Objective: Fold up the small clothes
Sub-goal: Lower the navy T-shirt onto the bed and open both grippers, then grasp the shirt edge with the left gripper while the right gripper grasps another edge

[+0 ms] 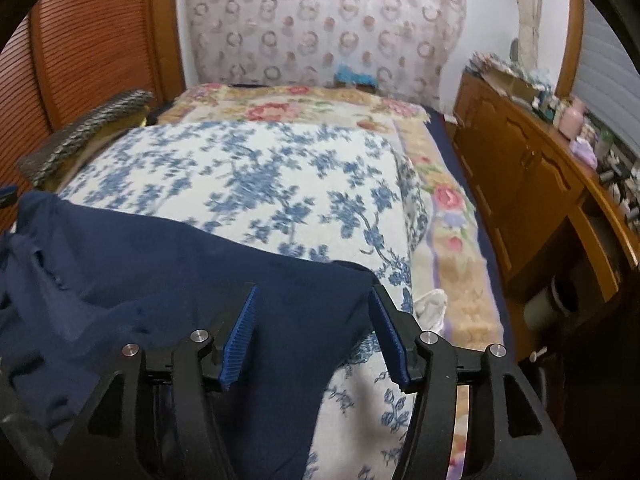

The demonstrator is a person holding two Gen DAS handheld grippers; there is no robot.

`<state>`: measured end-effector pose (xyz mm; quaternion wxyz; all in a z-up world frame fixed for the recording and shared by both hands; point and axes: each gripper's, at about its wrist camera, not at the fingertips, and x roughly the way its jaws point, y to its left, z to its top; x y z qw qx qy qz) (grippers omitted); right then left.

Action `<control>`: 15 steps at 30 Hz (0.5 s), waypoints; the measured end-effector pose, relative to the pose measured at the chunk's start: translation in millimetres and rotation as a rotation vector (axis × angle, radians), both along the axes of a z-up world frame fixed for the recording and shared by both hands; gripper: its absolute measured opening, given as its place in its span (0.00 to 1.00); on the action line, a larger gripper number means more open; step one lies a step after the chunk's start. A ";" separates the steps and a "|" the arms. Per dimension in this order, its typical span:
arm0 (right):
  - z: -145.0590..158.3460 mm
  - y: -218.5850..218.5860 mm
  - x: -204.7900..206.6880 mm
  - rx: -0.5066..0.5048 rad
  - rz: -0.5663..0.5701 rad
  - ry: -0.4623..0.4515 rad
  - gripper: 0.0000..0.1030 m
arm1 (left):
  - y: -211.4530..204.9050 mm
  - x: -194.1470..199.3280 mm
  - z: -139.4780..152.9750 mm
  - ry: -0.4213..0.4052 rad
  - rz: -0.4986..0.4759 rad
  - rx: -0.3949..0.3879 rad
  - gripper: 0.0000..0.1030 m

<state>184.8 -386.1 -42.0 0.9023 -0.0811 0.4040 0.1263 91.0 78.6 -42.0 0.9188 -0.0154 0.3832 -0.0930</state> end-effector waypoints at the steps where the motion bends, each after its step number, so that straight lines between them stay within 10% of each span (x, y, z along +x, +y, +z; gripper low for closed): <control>1: -2.5 -1.9 2.7 0.000 -0.005 0.007 0.57 | 0.7 3.3 -4.6 0.018 0.003 -0.005 0.57; 15: -27.4 -17.3 21.7 0.052 -0.038 0.074 0.65 | 5.0 19.8 -36.2 0.124 0.012 -0.010 0.57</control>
